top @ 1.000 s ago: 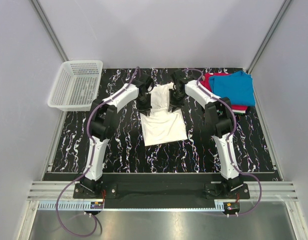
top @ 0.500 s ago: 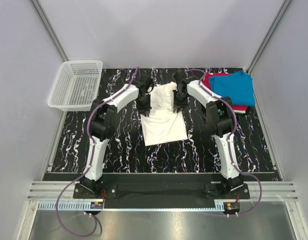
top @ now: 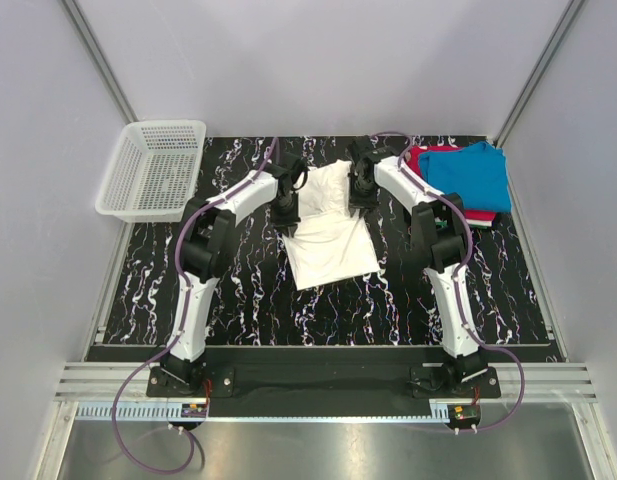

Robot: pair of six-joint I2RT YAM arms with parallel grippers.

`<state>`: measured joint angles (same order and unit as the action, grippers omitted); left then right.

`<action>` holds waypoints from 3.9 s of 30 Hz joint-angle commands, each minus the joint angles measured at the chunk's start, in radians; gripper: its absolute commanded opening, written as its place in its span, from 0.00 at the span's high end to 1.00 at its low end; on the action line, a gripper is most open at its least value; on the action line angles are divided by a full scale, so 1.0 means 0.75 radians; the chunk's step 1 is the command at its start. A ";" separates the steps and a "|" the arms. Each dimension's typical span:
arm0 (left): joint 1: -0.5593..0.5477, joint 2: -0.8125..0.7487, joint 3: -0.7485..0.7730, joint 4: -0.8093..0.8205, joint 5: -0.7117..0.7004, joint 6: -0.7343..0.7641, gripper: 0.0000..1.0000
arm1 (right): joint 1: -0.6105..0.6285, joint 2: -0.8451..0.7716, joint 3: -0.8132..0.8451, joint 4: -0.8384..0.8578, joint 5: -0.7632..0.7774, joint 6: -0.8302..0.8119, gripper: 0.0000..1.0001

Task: Fold and stack the t-shirts
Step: Fold the tshirt

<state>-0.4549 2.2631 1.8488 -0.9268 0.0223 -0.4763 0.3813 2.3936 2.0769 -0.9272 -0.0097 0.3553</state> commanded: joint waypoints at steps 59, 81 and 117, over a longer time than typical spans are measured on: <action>-0.281 -0.387 -0.213 0.058 -0.132 -0.179 0.60 | 0.253 -0.707 -0.757 0.265 0.134 0.034 0.22; -0.293 -0.283 -0.401 0.109 -0.132 -0.226 0.60 | 0.185 -0.514 -0.908 0.308 -0.040 0.015 0.18; -0.347 -0.641 -0.939 0.213 -0.208 -0.130 0.60 | 0.451 -0.766 -1.207 0.357 -0.108 0.434 0.22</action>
<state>-0.7116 1.8385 1.2022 -0.7383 -0.1207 -0.5934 0.7082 1.8484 1.1919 -0.6312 -0.0971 0.6304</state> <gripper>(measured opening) 0.401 0.782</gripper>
